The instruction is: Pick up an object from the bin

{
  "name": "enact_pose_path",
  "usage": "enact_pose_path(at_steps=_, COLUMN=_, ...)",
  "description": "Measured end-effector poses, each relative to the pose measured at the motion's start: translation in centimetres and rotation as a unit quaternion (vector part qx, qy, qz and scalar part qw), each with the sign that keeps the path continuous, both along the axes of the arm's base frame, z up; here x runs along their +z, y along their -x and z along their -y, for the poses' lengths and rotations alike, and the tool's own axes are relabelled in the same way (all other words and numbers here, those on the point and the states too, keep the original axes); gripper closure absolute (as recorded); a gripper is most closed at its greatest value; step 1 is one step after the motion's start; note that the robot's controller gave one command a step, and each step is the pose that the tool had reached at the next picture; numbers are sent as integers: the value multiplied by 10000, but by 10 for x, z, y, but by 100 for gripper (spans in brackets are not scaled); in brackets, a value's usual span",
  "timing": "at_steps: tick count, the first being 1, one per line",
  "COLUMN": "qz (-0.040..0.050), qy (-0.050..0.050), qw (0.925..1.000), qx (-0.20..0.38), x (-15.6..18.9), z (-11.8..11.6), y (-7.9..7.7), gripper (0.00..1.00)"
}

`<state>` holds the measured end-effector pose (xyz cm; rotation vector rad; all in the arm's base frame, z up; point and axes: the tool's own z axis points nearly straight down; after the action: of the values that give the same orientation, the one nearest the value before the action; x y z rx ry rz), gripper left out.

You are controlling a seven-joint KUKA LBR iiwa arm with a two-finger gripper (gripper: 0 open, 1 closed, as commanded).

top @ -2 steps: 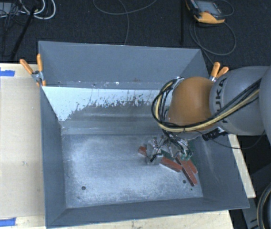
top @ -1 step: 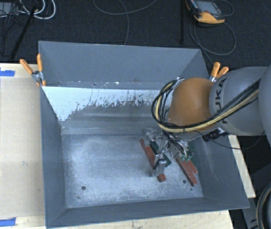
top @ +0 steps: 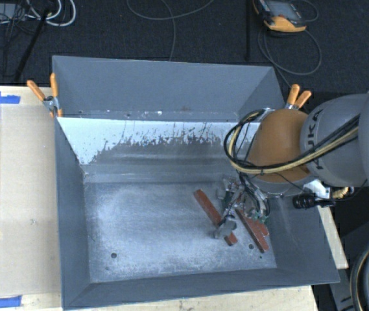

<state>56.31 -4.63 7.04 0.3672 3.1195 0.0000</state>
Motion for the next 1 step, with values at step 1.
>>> enact_pose_path(at_steps=1, qz=11, qy=13, qw=9861, qx=1663, x=23, z=49, y=-7, gripper=0)
